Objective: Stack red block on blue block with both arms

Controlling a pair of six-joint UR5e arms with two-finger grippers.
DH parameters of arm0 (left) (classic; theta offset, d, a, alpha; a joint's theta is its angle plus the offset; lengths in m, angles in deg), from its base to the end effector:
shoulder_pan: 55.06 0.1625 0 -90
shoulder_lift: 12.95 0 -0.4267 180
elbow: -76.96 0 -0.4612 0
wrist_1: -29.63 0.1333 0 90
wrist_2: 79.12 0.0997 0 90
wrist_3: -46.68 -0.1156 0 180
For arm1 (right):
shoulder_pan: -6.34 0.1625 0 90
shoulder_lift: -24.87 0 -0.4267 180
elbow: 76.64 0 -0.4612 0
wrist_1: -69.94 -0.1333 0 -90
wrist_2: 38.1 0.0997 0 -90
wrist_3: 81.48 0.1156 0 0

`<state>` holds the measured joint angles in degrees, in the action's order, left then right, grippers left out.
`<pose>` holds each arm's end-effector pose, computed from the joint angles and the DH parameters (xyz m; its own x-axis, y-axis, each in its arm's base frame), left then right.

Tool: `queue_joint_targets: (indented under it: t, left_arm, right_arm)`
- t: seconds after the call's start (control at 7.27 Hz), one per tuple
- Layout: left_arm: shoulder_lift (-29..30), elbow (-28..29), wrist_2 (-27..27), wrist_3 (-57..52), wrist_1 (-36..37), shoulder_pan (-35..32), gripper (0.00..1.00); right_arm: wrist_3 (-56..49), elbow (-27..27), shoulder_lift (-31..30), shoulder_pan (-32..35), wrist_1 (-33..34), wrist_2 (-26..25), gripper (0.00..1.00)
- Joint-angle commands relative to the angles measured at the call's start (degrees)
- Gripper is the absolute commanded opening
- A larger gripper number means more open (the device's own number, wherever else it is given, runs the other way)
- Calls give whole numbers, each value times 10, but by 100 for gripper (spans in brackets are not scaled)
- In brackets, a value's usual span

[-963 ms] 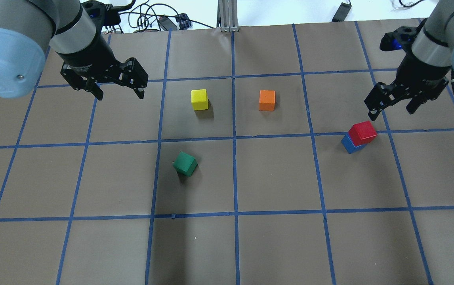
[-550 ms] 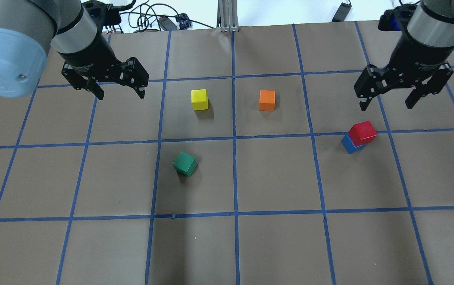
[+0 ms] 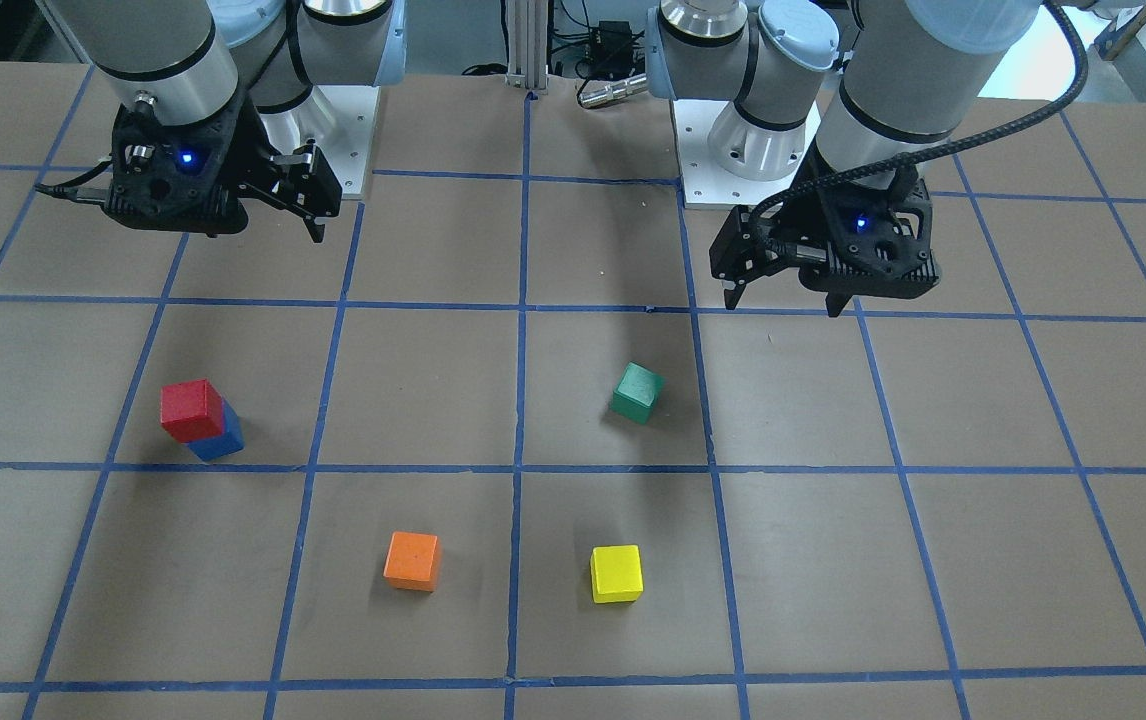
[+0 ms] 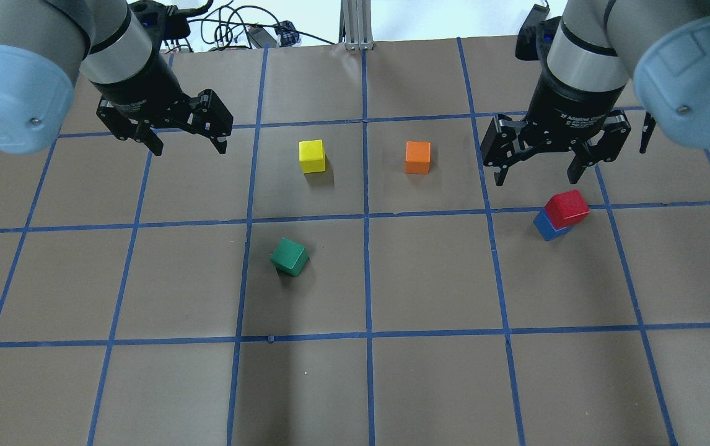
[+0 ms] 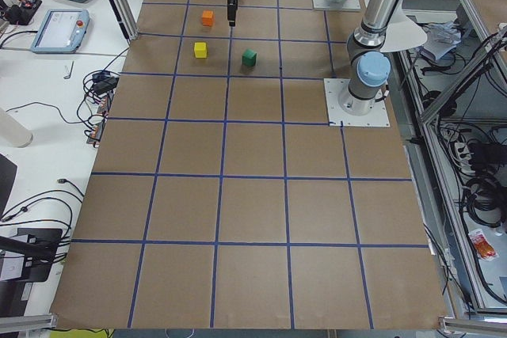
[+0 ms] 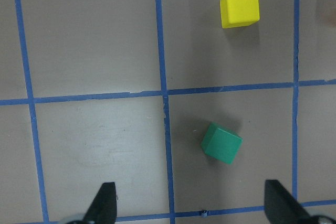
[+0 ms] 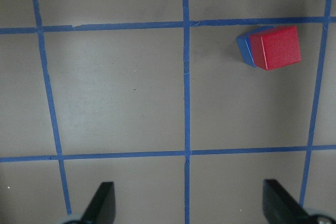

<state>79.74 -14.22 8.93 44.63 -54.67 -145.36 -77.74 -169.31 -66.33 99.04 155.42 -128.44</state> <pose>-0.1403 -0.5828 0.4453 -0.9986 0.0421 0.0328 0.0410 0.9986 -0.0331 0.1579 -0.5324 0.4519 -0.9998 0.0172 0.0127 0.0184 0.9944 0.1037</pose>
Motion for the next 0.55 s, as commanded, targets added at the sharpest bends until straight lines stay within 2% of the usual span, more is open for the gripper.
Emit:
queue_joint_targets:
  t: [0.0, 0.41]
  left_arm:
    - [0, 0, 0, -1, 2, 0, 100]
    - [1, 0, -1, -2, 2, 0, 100]
  right_arm:
    - [1, 1, 1, 4, -1, -9, 100]
    - [5, -2, -9, 3, 2, -9, 100]
